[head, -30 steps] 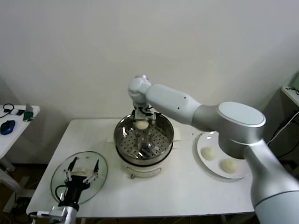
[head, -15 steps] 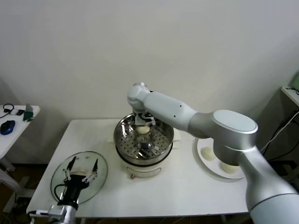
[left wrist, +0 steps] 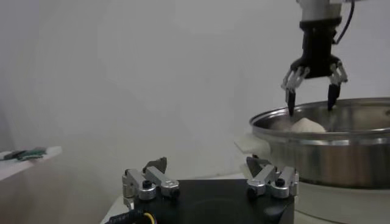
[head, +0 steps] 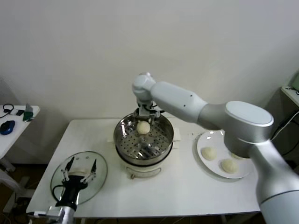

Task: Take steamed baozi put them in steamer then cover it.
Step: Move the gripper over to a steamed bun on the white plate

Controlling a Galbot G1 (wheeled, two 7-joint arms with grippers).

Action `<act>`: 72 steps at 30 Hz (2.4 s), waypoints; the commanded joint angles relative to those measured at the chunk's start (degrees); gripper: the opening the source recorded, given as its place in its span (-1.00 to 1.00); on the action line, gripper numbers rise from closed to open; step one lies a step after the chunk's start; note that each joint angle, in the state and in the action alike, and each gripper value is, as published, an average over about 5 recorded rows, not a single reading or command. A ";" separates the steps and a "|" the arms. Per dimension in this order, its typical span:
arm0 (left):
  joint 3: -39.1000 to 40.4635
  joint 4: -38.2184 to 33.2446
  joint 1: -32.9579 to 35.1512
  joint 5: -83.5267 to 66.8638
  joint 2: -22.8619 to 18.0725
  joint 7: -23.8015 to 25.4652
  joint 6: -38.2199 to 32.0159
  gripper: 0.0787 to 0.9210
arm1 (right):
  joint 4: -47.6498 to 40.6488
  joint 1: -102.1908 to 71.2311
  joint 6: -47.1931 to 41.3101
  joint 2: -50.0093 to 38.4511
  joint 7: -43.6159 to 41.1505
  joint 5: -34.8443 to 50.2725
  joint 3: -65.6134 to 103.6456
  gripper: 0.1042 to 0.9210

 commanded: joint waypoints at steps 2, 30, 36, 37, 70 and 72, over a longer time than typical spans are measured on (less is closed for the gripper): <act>0.29 -0.77 1.00 0.18 -0.26 0.00 -0.31 0.77 | 9.01 14.61 -19.14 -12.88 1.47 30.70 -10.29 0.76; -0.36 -2.47 1.38 -0.74 1.00 0.07 0.58 0.77 | 19.76 -1.84 -50.67 -45.95 4.08 36.71 -14.06 0.76; -0.85 -2.48 1.03 -0.51 0.43 0.01 1.03 0.77 | 12.82 -10.91 -48.45 -42.54 4.09 32.17 -6.10 0.76; -0.84 -2.44 1.05 -0.40 0.31 0.00 1.05 0.77 | 11.79 -12.02 -48.08 -41.98 4.09 31.56 -5.04 0.76; -1.36 -2.29 2.17 0.90 -0.83 -0.06 0.93 0.77 | -3.50 -22.23 -41.91 -31.38 3.32 26.08 6.01 0.76; -1.37 -2.23 2.12 0.91 -0.79 -0.06 0.95 0.77 | -3.54 -22.31 -41.84 -31.23 3.25 26.18 6.07 0.76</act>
